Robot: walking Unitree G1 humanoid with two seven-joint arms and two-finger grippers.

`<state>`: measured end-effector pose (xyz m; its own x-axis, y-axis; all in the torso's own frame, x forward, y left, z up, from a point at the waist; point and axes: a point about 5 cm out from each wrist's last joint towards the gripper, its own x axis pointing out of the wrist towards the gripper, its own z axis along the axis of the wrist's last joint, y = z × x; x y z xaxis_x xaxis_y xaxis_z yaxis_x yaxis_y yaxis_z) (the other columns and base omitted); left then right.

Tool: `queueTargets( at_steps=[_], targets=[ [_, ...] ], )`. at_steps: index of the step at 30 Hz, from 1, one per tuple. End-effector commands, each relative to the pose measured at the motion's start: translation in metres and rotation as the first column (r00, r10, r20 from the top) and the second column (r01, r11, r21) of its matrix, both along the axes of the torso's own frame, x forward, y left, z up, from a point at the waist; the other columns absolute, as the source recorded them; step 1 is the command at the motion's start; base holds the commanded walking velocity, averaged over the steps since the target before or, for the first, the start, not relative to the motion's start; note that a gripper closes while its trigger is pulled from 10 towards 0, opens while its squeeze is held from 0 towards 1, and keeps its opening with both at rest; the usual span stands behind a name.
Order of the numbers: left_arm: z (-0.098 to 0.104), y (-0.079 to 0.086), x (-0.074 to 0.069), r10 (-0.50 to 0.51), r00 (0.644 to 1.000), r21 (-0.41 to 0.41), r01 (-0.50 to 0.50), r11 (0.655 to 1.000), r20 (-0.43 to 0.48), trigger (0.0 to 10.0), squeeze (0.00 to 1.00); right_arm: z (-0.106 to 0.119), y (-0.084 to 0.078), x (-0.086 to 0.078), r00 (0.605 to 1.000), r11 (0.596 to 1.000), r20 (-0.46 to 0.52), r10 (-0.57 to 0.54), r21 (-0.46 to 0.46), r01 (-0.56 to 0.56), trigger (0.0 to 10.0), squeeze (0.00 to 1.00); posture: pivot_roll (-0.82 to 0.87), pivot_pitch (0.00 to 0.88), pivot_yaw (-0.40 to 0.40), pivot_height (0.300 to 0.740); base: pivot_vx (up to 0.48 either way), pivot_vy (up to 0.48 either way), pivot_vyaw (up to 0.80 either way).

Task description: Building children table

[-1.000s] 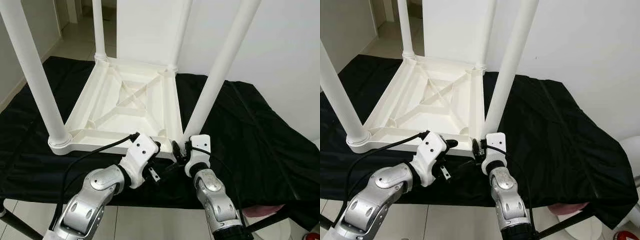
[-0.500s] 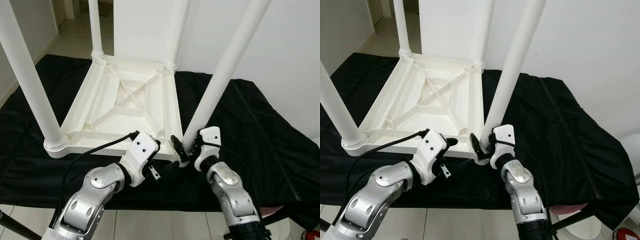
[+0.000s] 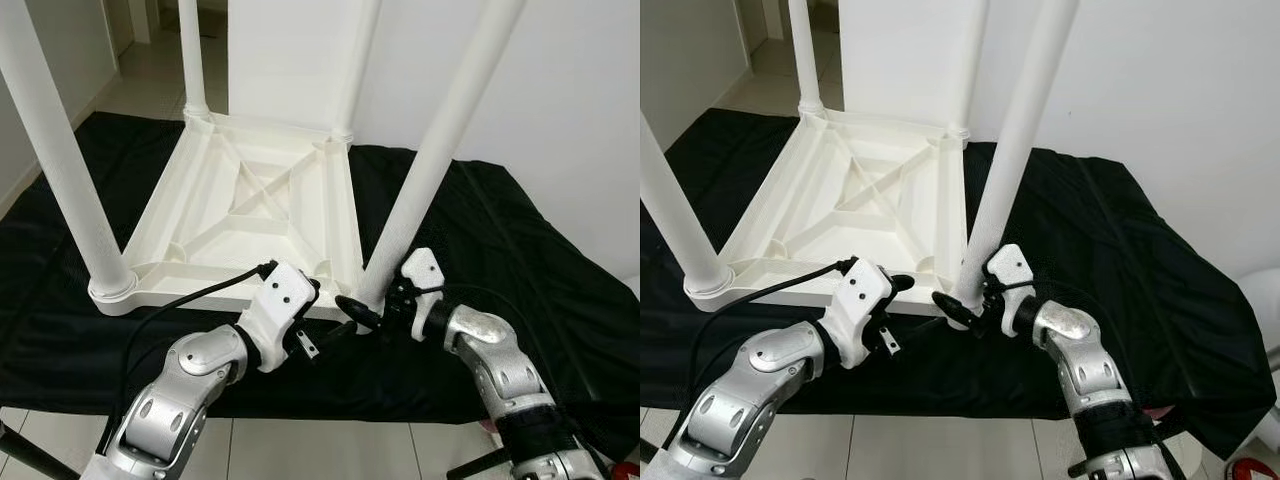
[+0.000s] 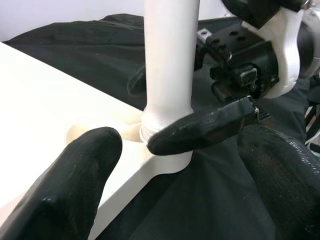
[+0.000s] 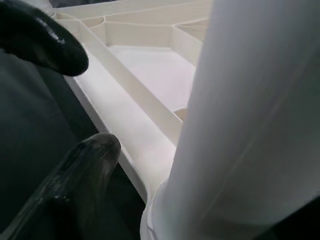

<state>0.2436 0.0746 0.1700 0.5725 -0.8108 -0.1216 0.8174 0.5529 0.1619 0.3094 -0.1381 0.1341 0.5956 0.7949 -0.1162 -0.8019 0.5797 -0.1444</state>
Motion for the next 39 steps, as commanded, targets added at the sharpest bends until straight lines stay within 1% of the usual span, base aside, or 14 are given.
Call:
queueTargets(
  at_steps=[1,2,3,14,15,17,23,28,29,30,33,35,36,39],
  targets=[
    [0.0,-0.001,0.002,0.012,1.0,0.001,-0.012,1.0,-0.003,10.0,0.0,-0.008,0.002,0.003,0.999,1.0,-0.034,0.012,-0.013,-0.012,4.7,0.0,0.05,0.0,-0.123,0.74,0.0,0.0,0.0],
    [0.001,-0.001,0.002,0.013,1.0,0.001,-0.013,1.0,-0.002,10.0,0.0,-0.011,0.002,0.005,0.999,1.0,-0.051,0.013,-0.01,-0.013,1.6,0.0,0.05,0.0,-0.123,0.74,0.0,0.0,0.0],
    [0.001,-0.001,0.002,0.013,1.0,0.002,-0.013,1.0,-0.001,10.0,0.0,-0.013,0.002,0.006,0.998,1.0,-0.06,0.013,-0.009,-0.014,0.0,0.0,0.05,0.0,-0.123,0.74,0.0,0.0,0.0],
    [0.001,-0.001,0.001,0.014,1.0,0.002,-0.014,1.0,-0.002,10.0,0.0,-0.021,0.003,0.006,0.995,0.999,-0.1,-0.002,0.034,0.005,0.0,0.0,0.05,0.0,-0.125,0.74,0.0,0.0,0.0],
    [0.001,-0.001,0.001,0.013,1.0,0.001,-0.013,1.0,-0.002,10.0,0.0,-0.022,0.003,0.005,0.994,0.998,-0.104,-0.024,0.049,0.029,0.0,0.0,0.05,0.0,-0.125,0.74,0.0,0.0,0.0],
    [0.0,-0.002,0.001,0.009,1.0,-0.002,-0.009,1.0,-0.006,10.0,0.0,-0.028,0.003,0.006,0.982,0.987,-0.113,-0.153,0.03,0.158,0.0,0.0,0.04,0.0,-0.126,0.74,0.0,0.0,0.0],
    [-0.001,-0.003,0.001,0.006,1.0,-0.004,-0.006,1.0,-0.009,10.0,0.0,-0.031,0.005,0.005,0.959,0.963,-0.101,-0.265,0.022,0.268,0.0,0.0,0.03,0.0,-0.128,0.74,0.0,0.0,0.0],
    [-0.002,-0.007,0.0,-0.007,1.0,-0.008,0.007,1.0,-0.015,10.0,0.0,-0.028,0.025,-0.008,0.889,0.886,-0.135,-0.437,0.105,0.451,0.0,0.0,0.02,0.0,-0.129,0.74,0.0,0.0,0.0],
    [-0.002,-0.007,0.0,-0.007,1.0,-0.008,0.007,1.0,-0.015,10.0,0.0,-0.028,0.025,-0.008,0.889,0.886,-0.135,-0.437,0.105,0.451,0.0,0.0,0.02,0.0,-0.129,0.74,0.0,0.0,0.0],
    [-0.002,-0.008,0.0,-0.009,1.0,-0.009,0.009,1.0,-0.014,10.0,0.0,-0.028,0.029,-0.009,0.853,0.848,-0.159,-0.498,0.119,0.517,0.0,0.0,0.02,0.0,-0.132,0.74,0.0,0.0,0.0],
    [-0.002,-0.008,-0.001,-0.009,1.0,-0.009,0.009,1.0,-0.014,10.0,0.0,-0.028,0.03,-0.01,0.838,0.833,-0.167,-0.52,0.118,0.541,0.0,0.0,0.02,0.0,-0.132,0.74,0.0,0.0,0.0],
    [-0.003,-0.009,-0.001,-0.01,1.0,-0.011,0.01,1.0,-0.015,10.0,0.0,-0.022,0.038,-0.012,0.764,0.748,-0.171,-0.623,0.159,0.645,0.0,0.0,0.02,0.0,-0.138,0.74,0.0,0.0,0.0],
    [-0.003,-0.009,-0.001,-0.011,1.0,-0.014,0.011,1.0,-0.015,10.0,0.0,-0.019,0.043,-0.013,0.744,0.722,-0.173,-0.646,0.177,0.669,0.0,0.0,0.02,0.0,-0.14,0.74,0.0,0.0,0.0],
    [-0.002,-0.01,-0.001,-0.012,1.0,-0.016,0.012,1.0,-0.015,10.0,0.0,-0.018,0.047,-0.014,0.736,0.712,-0.176,-0.654,0.187,0.677,0.0,0.0,0.02,0.0,-0.14,0.74,0.0,0.0,0.0]
  ],
)
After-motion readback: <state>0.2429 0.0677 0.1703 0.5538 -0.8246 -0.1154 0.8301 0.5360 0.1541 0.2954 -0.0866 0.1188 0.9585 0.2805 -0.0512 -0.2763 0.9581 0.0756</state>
